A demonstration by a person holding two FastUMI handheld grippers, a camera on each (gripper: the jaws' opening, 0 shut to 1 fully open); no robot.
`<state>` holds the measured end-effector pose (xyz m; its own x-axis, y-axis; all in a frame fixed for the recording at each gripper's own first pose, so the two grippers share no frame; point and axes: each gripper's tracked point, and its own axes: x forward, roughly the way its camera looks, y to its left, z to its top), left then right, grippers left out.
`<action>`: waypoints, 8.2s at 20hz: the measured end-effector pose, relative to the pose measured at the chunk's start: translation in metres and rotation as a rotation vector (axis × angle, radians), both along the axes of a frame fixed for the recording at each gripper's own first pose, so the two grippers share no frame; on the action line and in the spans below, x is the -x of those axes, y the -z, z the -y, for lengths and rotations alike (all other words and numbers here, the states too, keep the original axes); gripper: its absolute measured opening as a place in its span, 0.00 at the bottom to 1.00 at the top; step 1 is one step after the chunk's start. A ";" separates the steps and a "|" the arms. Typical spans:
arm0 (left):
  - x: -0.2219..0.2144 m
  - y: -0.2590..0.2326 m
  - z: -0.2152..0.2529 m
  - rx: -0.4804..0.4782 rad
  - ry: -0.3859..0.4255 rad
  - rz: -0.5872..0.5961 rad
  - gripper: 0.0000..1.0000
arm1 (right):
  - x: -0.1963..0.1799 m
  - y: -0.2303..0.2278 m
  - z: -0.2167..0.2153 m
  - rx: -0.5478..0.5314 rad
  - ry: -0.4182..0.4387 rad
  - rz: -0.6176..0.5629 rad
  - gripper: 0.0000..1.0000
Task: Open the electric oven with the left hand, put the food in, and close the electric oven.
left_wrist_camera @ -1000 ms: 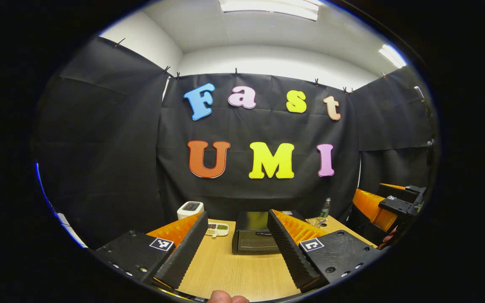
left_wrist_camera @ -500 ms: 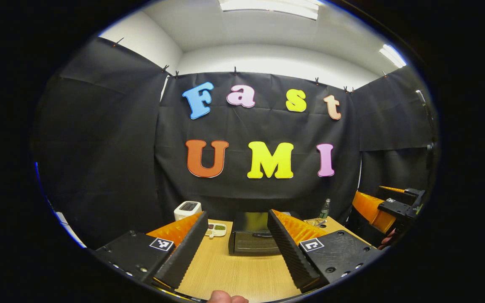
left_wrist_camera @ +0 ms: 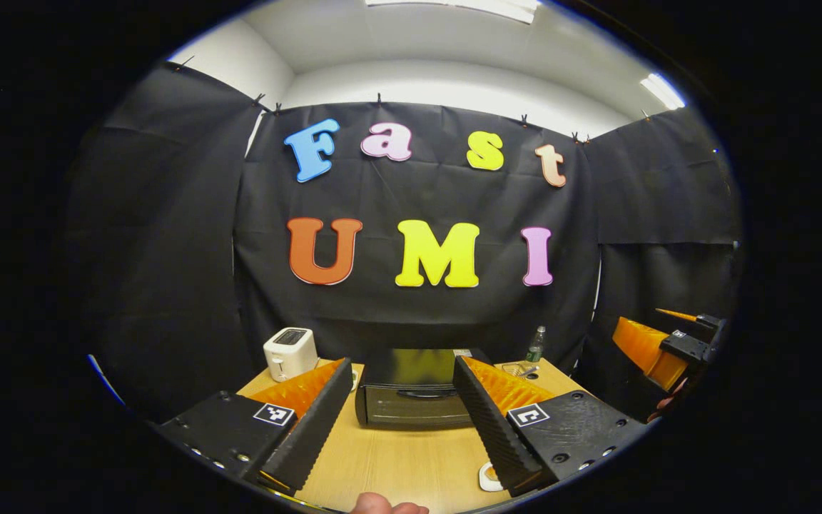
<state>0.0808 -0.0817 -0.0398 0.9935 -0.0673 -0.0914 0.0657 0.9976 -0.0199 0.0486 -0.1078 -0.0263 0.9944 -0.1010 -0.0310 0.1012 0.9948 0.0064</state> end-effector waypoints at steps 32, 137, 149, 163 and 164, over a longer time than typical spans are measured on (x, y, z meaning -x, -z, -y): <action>-0.215 0.220 0.060 -0.096 0.078 -0.576 0.98 | -0.010 0.063 0.154 -0.025 0.285 -0.187 0.99; -0.038 0.044 -0.015 0.057 0.010 -0.158 0.94 | 0.000 0.368 -0.021 -0.886 0.023 -0.958 0.05; -0.019 0.053 -0.103 0.006 0.072 -0.217 0.95 | -0.103 0.307 -0.137 -1.129 -0.009 -0.690 0.05; 0.000 0.077 -0.202 -0.071 -0.035 -0.328 0.94 | -0.261 0.344 -0.190 -1.313 0.079 -0.507 0.07; 0.000 0.077 -0.205 -0.075 -0.034 -0.330 0.95 | -0.269 0.347 -0.189 -1.319 0.090 -0.495 0.06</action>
